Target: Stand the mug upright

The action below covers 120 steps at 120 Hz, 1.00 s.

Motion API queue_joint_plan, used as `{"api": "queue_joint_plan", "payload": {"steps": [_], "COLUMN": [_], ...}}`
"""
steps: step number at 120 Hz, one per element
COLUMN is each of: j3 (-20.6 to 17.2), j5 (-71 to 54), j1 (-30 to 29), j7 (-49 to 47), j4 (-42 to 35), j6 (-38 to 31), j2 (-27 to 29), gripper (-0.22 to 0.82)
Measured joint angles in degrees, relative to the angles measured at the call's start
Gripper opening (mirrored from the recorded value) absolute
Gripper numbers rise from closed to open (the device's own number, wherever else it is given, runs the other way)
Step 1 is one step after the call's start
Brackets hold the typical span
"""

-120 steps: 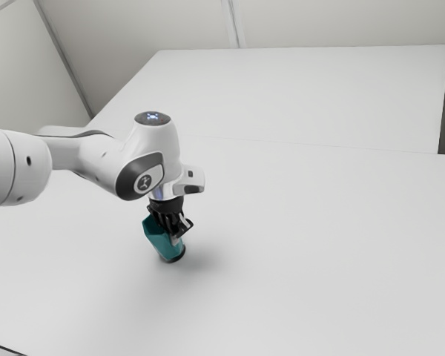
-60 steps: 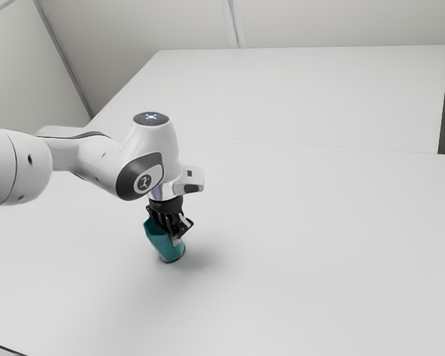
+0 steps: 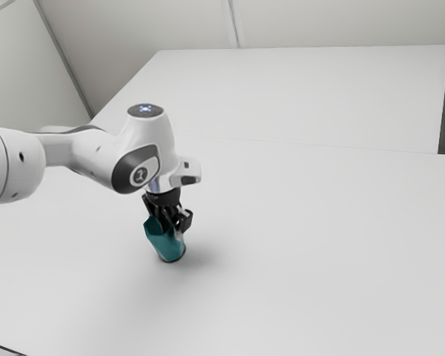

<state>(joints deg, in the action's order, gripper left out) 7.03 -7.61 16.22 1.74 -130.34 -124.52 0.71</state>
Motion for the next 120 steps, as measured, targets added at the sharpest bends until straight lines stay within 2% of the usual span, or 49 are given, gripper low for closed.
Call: {"api": "queue_joint_plan", "payload": {"steps": [24,50,69,77,94,120], "j3": [-0.02,-0.05,0.13,2.28,2.34,0.64], "j5": [0.10,1.18,2.34,4.64,7.69,8.57], "j1": [0.19,0.50,-1.48,-1.72,-9.28,-11.73], "j7": [0.12,0.25,0.40,0.47,0.58,0.69], "j4": [1.75,12.97,26.02,31.62,41.42,46.08], "j6": [0.88,6.41,12.55,15.49,21.68,26.51], "j2": [2.20,1.78,-3.17,-6.43,-11.49,-13.47], "gripper": [0.21,0.27,0.43,0.47,0.54,0.58]}}
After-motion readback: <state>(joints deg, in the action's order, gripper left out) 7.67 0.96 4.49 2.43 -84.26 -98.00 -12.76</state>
